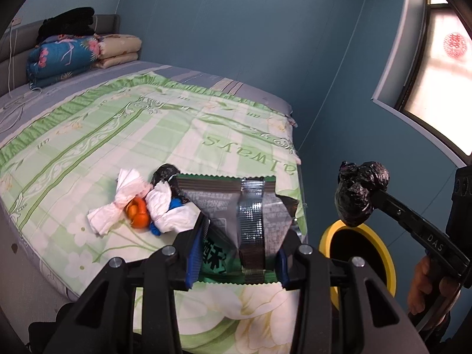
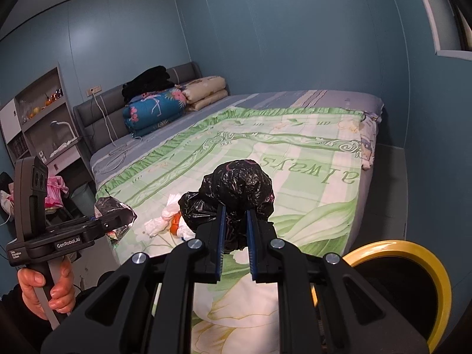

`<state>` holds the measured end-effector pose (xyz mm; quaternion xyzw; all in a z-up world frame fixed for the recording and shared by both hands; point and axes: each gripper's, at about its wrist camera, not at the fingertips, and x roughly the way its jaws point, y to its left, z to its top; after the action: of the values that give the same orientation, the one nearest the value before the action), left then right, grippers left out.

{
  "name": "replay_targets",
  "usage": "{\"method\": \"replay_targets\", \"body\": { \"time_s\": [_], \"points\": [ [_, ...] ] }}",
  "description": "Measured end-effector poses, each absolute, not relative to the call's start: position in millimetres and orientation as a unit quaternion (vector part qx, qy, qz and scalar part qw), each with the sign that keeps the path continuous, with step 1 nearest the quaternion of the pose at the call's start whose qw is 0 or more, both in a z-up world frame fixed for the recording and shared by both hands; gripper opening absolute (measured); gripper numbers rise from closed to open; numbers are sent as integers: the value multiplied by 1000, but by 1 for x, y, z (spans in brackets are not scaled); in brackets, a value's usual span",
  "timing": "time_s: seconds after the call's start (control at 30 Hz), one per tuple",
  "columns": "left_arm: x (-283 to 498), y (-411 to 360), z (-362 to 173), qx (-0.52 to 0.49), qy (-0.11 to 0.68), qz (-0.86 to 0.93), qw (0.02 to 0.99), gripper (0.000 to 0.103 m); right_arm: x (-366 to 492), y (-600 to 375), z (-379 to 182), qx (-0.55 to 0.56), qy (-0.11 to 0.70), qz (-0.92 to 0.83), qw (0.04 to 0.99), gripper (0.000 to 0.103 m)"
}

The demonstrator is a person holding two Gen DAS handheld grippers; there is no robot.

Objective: Collect trash
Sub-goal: 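Carry the wrapper and black bag over the yellow bin with both tools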

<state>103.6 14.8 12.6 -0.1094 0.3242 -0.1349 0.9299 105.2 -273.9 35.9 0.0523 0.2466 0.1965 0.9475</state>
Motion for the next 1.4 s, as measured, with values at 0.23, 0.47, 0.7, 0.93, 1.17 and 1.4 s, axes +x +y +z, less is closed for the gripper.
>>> {"method": "replay_targets", "body": {
  "time_s": [0.23,0.47,0.7,0.93,1.17,1.4],
  "points": [
    [99,-11,30,-92,309,-153,934,37,91,-295,49,64,224,175,957,12],
    [99,-34,41,-79,300,-172,935,37,76,-314,59,70,202,154,965,12],
    [96,-60,49,-71,289,-199,934,37,65,-333,69,79,186,132,971,12],
    [99,-86,53,-57,287,-228,929,37,59,-351,74,93,180,107,973,12],
    [106,-114,53,-37,290,-258,921,37,50,-364,77,104,172,76,977,12],
    [111,-138,45,-24,296,-279,913,37,41,-381,81,115,163,39,979,12]
  ]
}}
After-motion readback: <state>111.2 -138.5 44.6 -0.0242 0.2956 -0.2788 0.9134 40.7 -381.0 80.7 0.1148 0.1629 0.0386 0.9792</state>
